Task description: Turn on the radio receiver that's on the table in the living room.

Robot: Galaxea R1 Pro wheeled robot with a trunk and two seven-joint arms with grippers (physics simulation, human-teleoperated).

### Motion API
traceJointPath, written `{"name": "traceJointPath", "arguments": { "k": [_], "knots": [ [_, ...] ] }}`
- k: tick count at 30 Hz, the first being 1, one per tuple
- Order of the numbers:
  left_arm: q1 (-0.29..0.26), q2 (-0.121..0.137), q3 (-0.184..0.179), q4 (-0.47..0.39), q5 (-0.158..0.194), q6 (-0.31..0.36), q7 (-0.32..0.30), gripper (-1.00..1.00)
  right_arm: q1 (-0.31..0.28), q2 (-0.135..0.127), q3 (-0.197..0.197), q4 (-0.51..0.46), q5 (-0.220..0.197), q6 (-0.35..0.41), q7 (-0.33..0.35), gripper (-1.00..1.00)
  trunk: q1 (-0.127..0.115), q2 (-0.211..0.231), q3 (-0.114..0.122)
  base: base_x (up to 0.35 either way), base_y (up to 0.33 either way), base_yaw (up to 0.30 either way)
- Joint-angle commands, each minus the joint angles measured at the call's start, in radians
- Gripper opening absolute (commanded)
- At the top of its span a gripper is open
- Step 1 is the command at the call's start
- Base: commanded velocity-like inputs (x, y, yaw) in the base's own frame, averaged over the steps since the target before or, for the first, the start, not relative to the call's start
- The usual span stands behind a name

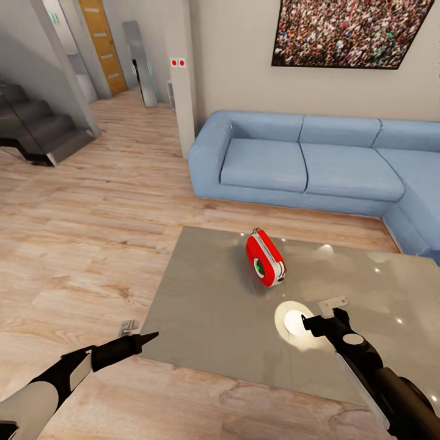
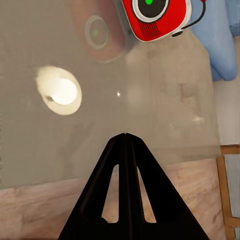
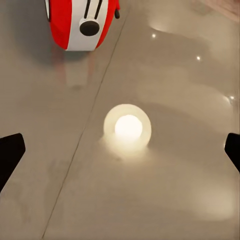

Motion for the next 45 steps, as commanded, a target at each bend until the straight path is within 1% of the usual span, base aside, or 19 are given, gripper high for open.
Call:
{"name": "traceJointPath", "arguments": {
  "k": [1, 4, 6, 7, 9, 12, 15, 17, 19, 21, 23, 28, 30, 31, 32, 34, 36, 39, 45],
  "knots": [
    [0.000, 0.000, 0.000, 0.005, 0.000, -0.001, 0.001, -1.00, 0.000, 0.000, 0.000, 0.000, 0.000, 0.000, 0.000, 1.00, 0.000, 0.000, 0.002, 0.000, 0.000, 0.000],
    [0.000, 0.000, 0.000, 0.020, 0.000, -0.001, 0.003, -1.00, 0.003, 0.000, 0.000, 0.000, 0.000, 0.002, -0.001, 1.00, 0.000, 0.000, 0.006, 0.000, 0.000, 0.000],
    [0.000, 0.000, -0.001, 0.036, -0.001, -0.006, 0.004, -1.00, 0.019, 0.000, 0.000, 0.000, 0.000, 0.000, -0.003, 1.00, 0.000, 0.000, 0.009, 0.000, 0.000, 0.000],
    [0.000, 0.000, -0.001, 0.047, -0.001, -0.015, 0.004, -1.00, 0.023, 0.000, 0.000, 0.000, 0.000, -0.001, -0.008, 1.00, 0.000, 0.000, 0.011, 0.000, 0.000, 0.000],
    [0.000, 0.000, -0.001, 0.089, -0.001, -0.067, 0.001, -1.00, 0.034, 0.000, 0.000, 0.000, 0.000, -0.003, -0.028, 1.00, 0.000, 0.000, 0.014, 0.000, 0.000, 0.000],
    [0.000, 0.000, -0.001, 0.125, -0.002, -0.091, 0.001, -1.00, 0.053, 0.000, 0.000, 0.000, 0.000, -0.005, -0.036, 1.00, 0.000, 0.000, 0.019, 0.000, 0.000, 0.000],
    [0.000, 0.000, -0.003, 0.153, -0.009, -0.099, 0.003, -1.00, 0.070, 0.000, 0.000, 0.000, 0.000, -0.006, -0.040, 1.00, 0.000, 0.000, 0.024, 0.000, 0.000, 0.000],
    [0.000, -0.001, -0.004, 0.170, -0.044, -0.101, 0.005, -1.00, 0.083, 0.000, 0.000, 0.000, 0.000, -0.006, -0.052, 1.00, 0.000, 0.000, 0.027, 0.000, 0.000, 0.000],
    [0.000, -0.001, -0.004, 0.198, -0.116, -0.120, 0.007, -1.00, 0.106, 0.000, 0.000, 0.000, 0.000, -0.006, -0.081, 1.00, 0.000, 0.000, 0.030, 0.000, 0.000, 0.000],
    [0.000, -0.001, -0.004, 0.216, -0.140, -0.138, 0.008, -1.00, 0.123, 0.000, 0.000, 0.000, 0.000, -0.006, -0.098, 1.00, 0.000, 0.000, 0.033, 0.000, 0.000, 0.000],
    [0.002, -0.002, -0.004, 0.227, -0.153, -0.148, 0.010, -1.00, 0.148, 0.000, 0.000, 0.000, 0.000, -0.006, -0.116, 1.00, 0.000, 0.000, 0.036, 0.000, 0.000, 0.000],
    [0.043, -0.001, -0.004, 0.231, -0.160, -0.153, 0.018, -1.00, 0.215, 0.000, 0.000, 0.000, 0.000, -0.006, -0.170, 1.00, 0.000, 0.000, 0.044, 0.000, 0.000, 0.000],
    [0.054, -0.001, -0.004, 0.231, -0.162, -0.153, 0.069, -1.00, 0.250, 0.001, 0.000, 0.001, -0.001, -0.008, -0.187, 1.00, 0.000, 0.000, 0.047, 0.000, 0.000, 0.000],
    [0.054, -0.001, -0.004, 0.231, -0.163, -0.152, 0.081, -1.00, 0.252, 0.001, 0.000, 0.001, -0.001, -0.009, -0.190, 1.00, 0.000, 0.000, 0.049, 0.000, 0.000, 0.000],
    [0.055, -0.001, -0.004, 0.230, -0.165, -0.152, 0.111, -1.00, 0.255, 0.001, 0.000, 0.001, -0.001, -0.013, -0.198, 1.00, 0.000, 0.000, 0.050, 0.000, 0.000, 0.000],
    [0.056, -0.001, -0.004, 0.231, -0.167, -0.152, 0.134, -1.00, 0.256, 0.001, 0.000, 0.001, -0.001, -0.022, -0.210, 1.00, 0.000, 0.000, 0.053, 0.000, 0.000, 0.000],
    [0.057, -0.002, -0.004, 0.230, -0.168, -0.152, 0.144, -1.00, 0.262, 0.001, 0.000, 0.001, -0.003, -0.043, -0.223, 1.00, 0.000, 0.000, 0.056, 0.000, 0.000, 0.000],
    [0.057, -0.004, -0.004, 0.231, -0.173, -0.152, 0.149, -1.00, 0.301, 0.001, 0.000, 0.000, -0.009, -0.072, -0.240, 1.00, 0.000, 0.000, 0.061, 0.000, 0.000, 0.000],
    [0.057, -0.009, -0.004, 0.231, -0.182, -0.152, 0.155, -1.00, 0.366, 0.001, 0.000, 0.010, -0.044, -0.120, -0.271, 1.00, 0.000, 0.000, 0.070, 0.000, 0.000, 0.000]
  ]
}}
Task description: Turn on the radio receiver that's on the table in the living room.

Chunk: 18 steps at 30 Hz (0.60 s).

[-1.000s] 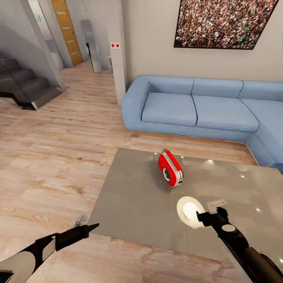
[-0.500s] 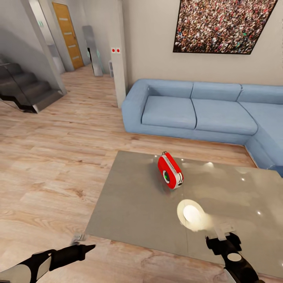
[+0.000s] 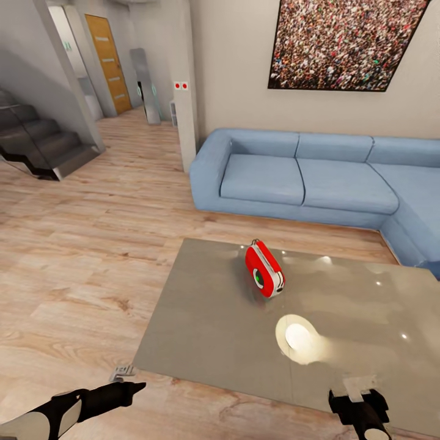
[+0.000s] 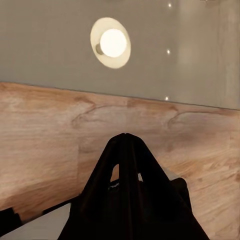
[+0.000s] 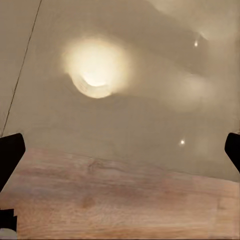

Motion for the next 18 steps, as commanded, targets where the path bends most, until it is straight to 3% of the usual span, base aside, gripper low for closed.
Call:
{"name": "traceJointPath", "arguments": {
  "k": [1, 5, 8, 10, 12, 18],
  "knots": [
    [0.000, -0.001, 0.000, 0.000, -0.001, 0.000, 0.002, -1.00, 0.016, 0.000, 0.000, 0.016, -0.004, -0.014, -0.003, 1.00, 0.000, 0.000, 0.002, 0.000, 0.000, 0.000],
    [0.006, -0.010, 0.000, 0.000, -0.006, 0.001, 0.088, -1.00, 0.034, 0.009, 0.001, 0.154, -0.011, -0.112, -0.004, 1.00, 0.000, 0.000, 0.008, 0.000, 0.000, 0.000],
    [0.016, -0.032, 0.000, 0.000, -0.031, 0.004, 0.167, -1.00, 0.036, 0.021, 0.003, 0.262, -0.012, -0.181, -0.002, 1.00, 0.000, 0.000, 0.013, 0.000, 0.000, 0.000],
    [0.030, -0.056, 0.000, 0.000, -0.079, 0.009, 0.240, -1.00, 0.036, 0.041, 0.004, 0.354, -0.011, -0.244, -0.001, 1.00, 0.000, 0.000, 0.016, 0.000, 0.000, 0.000],
    [0.054, -0.075, 0.000, 0.001, -0.143, 0.019, 0.334, -1.00, 0.037, 0.080, 0.005, 0.485, -0.011, -0.326, 0.004, 1.00, 0.000, 0.000, 0.019, 0.000, 0.000, 0.000],
    [0.127, -0.079, 0.000, 0.000, -0.170, 0.028, 0.439, -1.00, 0.037, 0.137, 0.010, 0.756, -0.012, -0.453, 0.047, 1.00, 0.000, 0.000, 0.028, 0.000, 0.000, 0.000]
  ]
}}
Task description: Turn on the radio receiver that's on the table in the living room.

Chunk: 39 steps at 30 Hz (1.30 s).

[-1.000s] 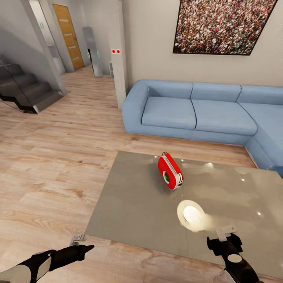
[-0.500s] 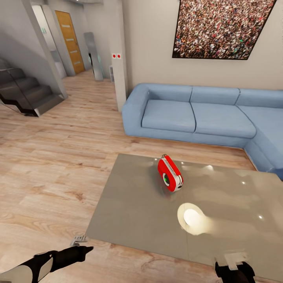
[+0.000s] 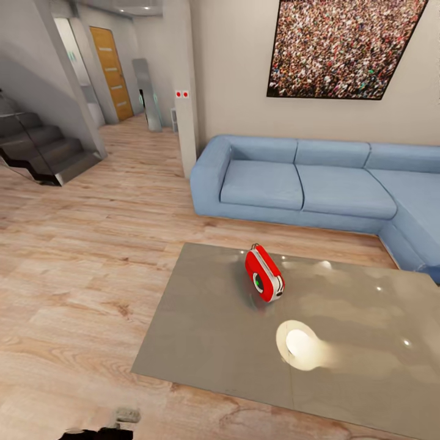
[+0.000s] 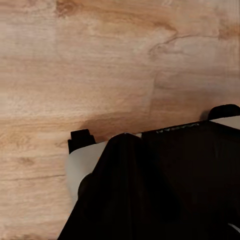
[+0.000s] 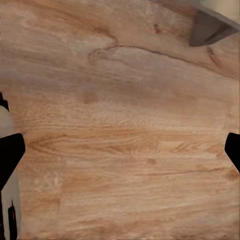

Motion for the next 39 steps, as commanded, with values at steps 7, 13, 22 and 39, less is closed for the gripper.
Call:
{"name": "traceJointPath", "arguments": {
  "k": [7, 13, 22, 39],
  "knots": [
    [0.070, -0.009, 0.001, 0.000, -0.001, 0.055, 0.152, -1.00, 0.000, 0.095, 0.015, 0.233, 0.001, -0.046, 0.043, 1.00, 0.000, 0.000, 0.011, 0.000, 0.000, 0.000],
    [0.117, -0.046, 0.001, 0.000, 0.000, 0.052, 0.271, -1.00, -0.002, 0.168, 0.025, 0.325, 0.002, -0.047, 0.103, 1.00, 0.000, 0.000, 0.020, 0.000, 0.000, 0.000],
    [0.159, -0.081, 0.002, 0.000, 0.002, 0.050, 0.331, -1.00, -0.002, 0.222, 0.026, 0.342, 0.002, -0.036, 0.139, 1.00, 0.000, 0.000, 0.034, 0.000, 0.000, 0.000],
    [0.219, -0.103, 0.006, 0.000, 0.005, 0.008, 0.485, -1.00, -0.005, 0.245, 0.026, 0.367, 0.002, -0.036, 0.150, 1.00, 0.000, 0.000, 0.055, 0.000, 0.000, 0.000]
  ]
}}
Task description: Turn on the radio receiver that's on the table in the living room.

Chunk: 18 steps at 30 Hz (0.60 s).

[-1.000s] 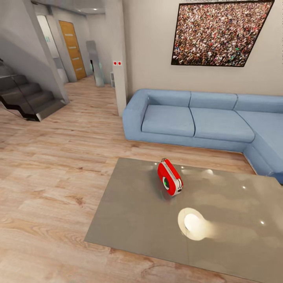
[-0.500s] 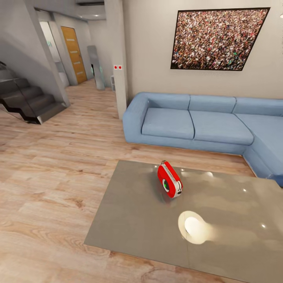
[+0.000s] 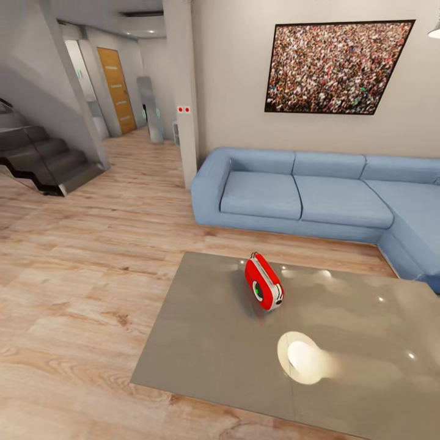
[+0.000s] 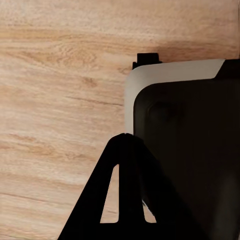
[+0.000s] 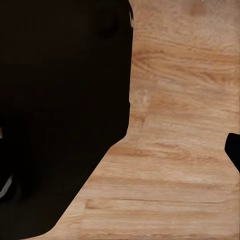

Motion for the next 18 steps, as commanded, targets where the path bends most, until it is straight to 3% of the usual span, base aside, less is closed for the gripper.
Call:
{"name": "traceJointPath", "arguments": {
  "k": [1, 10, 18],
  "knots": [
    [0.001, 0.001, 0.000, 0.000, 0.000, -0.011, 0.001, -1.00, 0.000, -0.002, 0.000, 0.000, -0.001, 0.000, 0.006, 1.00, 0.000, 0.000, 0.001, 0.000, 0.000, 0.000],
    [0.008, 0.003, 0.001, 0.001, 0.000, -0.018, -0.009, -1.00, 0.000, -0.015, 0.003, 0.000, -0.001, 0.003, 0.093, 1.00, 0.000, 0.000, 0.010, 0.000, 0.000, 0.000],
    [0.084, 0.013, 0.001, 0.001, -0.002, -0.023, -0.009, -1.00, 0.000, -0.031, 0.003, 0.001, -0.001, 0.002, 0.103, 1.00, 0.000, 0.000, 0.018, 0.000, 0.000, 0.000]
  ]
}}
